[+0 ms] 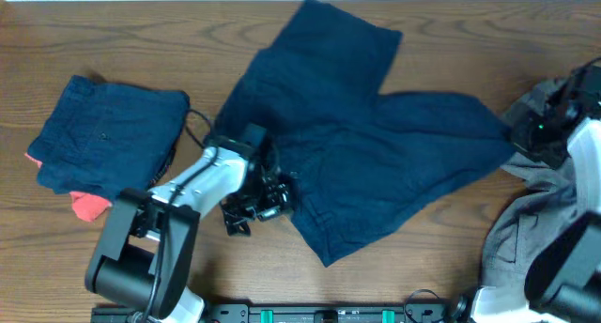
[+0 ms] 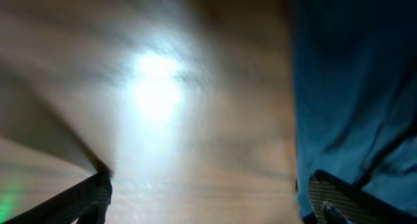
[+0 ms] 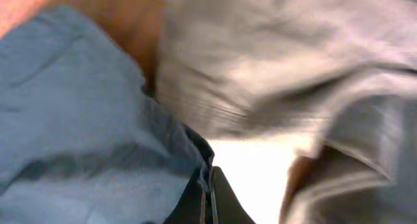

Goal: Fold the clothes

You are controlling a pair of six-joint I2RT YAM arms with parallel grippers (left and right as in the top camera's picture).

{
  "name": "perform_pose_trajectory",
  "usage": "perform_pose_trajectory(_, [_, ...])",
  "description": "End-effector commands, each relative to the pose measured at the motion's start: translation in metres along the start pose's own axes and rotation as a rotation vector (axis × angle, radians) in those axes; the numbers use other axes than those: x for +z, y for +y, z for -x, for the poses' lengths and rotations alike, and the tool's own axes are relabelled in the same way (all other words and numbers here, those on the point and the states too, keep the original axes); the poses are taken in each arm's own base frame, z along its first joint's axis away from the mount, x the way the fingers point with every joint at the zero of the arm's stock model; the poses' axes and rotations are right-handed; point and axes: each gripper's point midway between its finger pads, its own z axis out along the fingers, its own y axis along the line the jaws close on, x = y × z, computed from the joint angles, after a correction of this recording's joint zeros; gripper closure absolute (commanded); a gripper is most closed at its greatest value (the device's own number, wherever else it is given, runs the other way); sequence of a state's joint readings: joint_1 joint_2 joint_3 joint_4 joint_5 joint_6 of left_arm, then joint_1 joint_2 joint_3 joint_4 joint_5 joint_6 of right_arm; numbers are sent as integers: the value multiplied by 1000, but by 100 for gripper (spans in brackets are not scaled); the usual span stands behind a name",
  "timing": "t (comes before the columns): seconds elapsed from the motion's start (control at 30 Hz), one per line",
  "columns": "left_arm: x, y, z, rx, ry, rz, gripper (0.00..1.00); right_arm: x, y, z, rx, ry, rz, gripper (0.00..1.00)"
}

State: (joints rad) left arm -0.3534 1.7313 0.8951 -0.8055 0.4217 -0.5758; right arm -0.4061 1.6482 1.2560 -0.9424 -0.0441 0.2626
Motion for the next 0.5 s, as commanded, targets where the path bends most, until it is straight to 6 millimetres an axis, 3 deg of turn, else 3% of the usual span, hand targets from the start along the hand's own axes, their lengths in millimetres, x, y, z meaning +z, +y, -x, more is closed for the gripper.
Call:
perform_pose_trajectory(0.0, [-6,5,34,-30,-94,-53,2,-10,-25,-8,29,7,-125,99])
perform_pose_trajectory(0.17, [-29,-4,94,-46,-297,-192,2,-19,-38,-31,84,77,-192,99])
perform_pose_trajectory(0.4, [-50,-23,130,-1,-455,-286,0,-20,-39,-38,79,104,-200,99])
perform_pose_trajectory(0.43, [-50,-24,131,-10,-458,-291,7,-20,-39,-38,79,105,-200,99])
perform_pose_trajectory(0.47, [-50,-24,132,-23,-457,-295,19,-20,-39,-38,79,105,-200,99])
